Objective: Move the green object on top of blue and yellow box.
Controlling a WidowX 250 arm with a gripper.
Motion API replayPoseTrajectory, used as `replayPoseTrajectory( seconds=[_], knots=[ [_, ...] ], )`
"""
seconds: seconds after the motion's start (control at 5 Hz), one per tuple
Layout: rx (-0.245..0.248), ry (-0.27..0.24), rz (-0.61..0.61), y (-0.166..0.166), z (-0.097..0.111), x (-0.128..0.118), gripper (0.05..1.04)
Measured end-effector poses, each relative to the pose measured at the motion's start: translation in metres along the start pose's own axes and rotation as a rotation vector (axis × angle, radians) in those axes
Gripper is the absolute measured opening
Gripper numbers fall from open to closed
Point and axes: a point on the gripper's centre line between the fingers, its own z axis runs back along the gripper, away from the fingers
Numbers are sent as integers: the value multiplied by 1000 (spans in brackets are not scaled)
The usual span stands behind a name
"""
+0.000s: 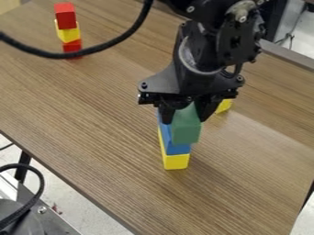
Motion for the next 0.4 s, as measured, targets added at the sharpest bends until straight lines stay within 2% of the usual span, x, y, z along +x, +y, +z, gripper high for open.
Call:
replayPoseTrajectory(
  seconds=[0.2, 0.4],
  knots=[
    [4, -2, -3, 1, -3, 2, 572],
    [3, -3, 3, 1, -4, 5, 621]
  ],
)
